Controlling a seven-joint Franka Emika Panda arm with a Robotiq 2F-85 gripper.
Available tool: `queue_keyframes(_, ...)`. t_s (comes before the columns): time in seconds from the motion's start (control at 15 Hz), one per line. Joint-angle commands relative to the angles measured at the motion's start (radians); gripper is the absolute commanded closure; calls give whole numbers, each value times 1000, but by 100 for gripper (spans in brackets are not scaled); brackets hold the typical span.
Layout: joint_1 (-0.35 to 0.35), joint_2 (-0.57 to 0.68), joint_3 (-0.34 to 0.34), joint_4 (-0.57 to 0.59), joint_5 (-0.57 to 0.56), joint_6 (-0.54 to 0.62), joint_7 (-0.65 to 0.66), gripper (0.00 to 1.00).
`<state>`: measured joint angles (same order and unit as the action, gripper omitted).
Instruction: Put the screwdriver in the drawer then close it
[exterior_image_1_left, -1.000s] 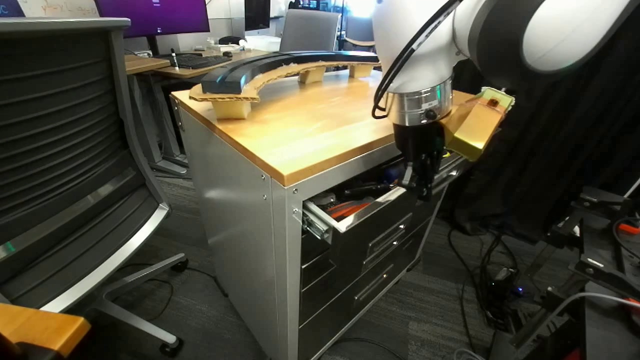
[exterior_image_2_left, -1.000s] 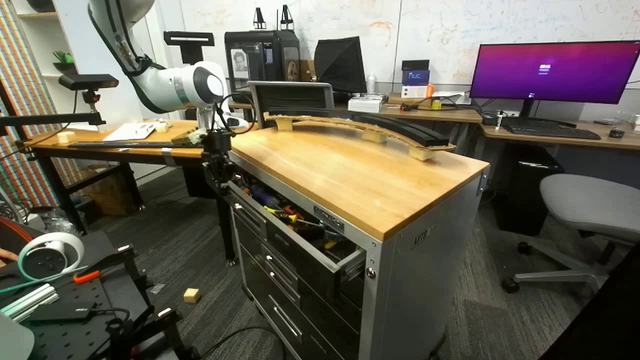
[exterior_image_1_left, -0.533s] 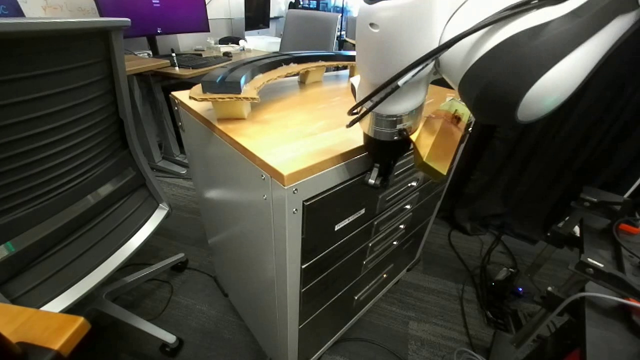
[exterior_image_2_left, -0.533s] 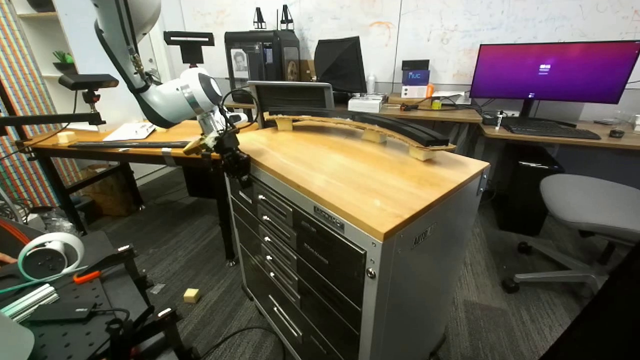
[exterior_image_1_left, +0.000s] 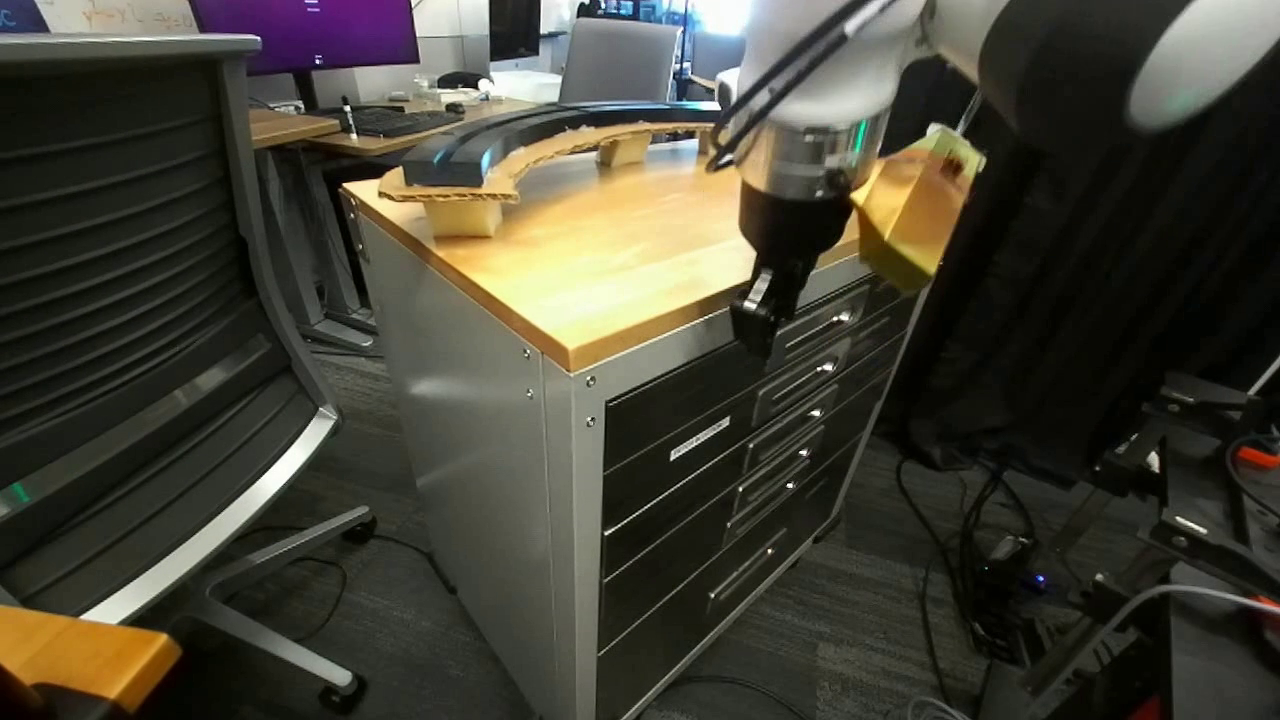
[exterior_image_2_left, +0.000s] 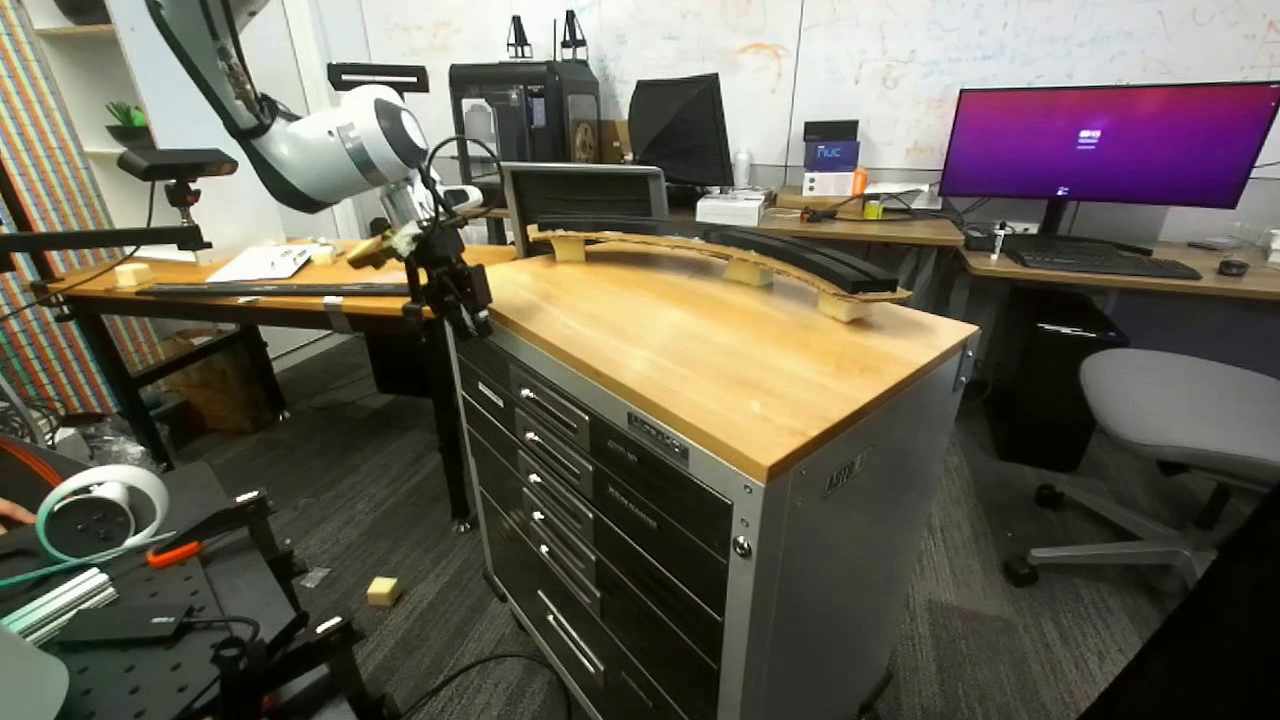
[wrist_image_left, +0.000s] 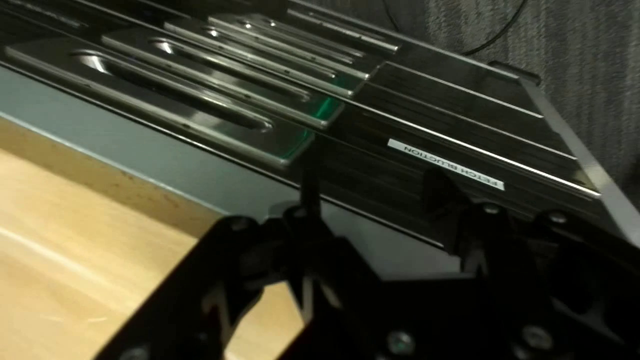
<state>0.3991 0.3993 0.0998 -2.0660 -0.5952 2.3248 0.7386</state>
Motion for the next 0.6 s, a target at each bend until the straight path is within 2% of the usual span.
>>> queue_keyframes(0.0,-150,-190,150,-63,282,-114,-275,13)
queue_keyframes(0.13,-221,-256,216,-28,452,-227,-430,0)
queue_keyframes(0.2,-238,-291,232,-5,535,-306,-495,0)
queue_keyframes(0.33,-203,-352,191,46,689,-483,-572,0)
queue_keyframes(0.4,-183,-287,174,22,585,-369,-493,0)
queue_keyframes(0.53,-182,-323,172,26,601,-399,-505,0)
